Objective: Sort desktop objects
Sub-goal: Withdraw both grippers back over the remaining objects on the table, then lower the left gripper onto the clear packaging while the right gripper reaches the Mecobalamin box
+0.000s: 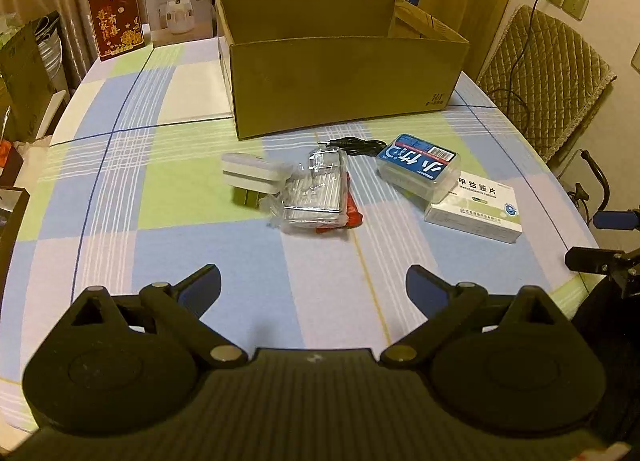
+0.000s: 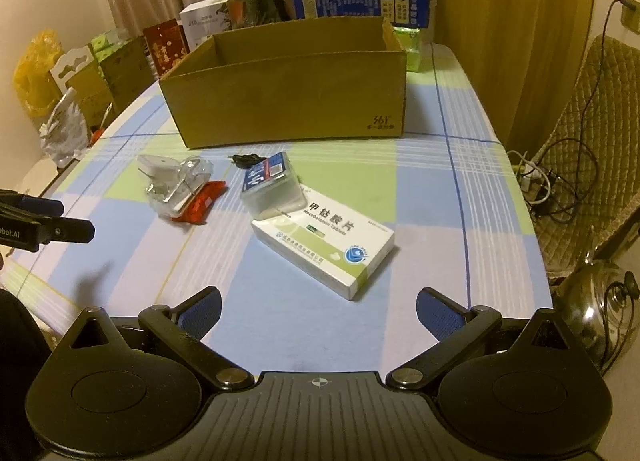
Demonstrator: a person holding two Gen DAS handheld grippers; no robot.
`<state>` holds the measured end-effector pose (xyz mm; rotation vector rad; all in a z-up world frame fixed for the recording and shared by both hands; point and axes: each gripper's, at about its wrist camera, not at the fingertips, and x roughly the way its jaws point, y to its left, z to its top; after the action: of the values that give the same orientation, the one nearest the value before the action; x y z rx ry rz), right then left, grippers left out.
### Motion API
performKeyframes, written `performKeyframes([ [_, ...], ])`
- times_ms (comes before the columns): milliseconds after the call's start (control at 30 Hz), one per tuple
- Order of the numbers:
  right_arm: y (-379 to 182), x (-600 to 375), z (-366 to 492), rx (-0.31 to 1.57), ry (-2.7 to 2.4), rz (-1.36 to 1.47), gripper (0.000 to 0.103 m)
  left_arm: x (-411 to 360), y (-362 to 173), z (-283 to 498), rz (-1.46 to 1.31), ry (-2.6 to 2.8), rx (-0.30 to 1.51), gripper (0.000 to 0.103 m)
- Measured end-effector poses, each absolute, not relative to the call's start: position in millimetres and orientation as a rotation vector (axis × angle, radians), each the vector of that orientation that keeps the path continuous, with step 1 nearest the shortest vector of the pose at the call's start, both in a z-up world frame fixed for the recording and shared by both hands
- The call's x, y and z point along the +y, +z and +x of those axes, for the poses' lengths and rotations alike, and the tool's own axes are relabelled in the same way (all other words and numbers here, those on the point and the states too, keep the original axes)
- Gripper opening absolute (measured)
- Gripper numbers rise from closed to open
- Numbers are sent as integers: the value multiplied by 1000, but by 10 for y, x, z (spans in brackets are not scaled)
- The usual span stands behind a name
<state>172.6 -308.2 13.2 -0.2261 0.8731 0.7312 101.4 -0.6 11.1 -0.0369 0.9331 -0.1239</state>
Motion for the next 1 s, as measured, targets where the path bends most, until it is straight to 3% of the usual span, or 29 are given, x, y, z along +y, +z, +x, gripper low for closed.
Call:
performKeyframes([
  [1000,-380,-2210,2533,888,1021,-740,101,-64,-445,1831,-9,-200,954,96],
])
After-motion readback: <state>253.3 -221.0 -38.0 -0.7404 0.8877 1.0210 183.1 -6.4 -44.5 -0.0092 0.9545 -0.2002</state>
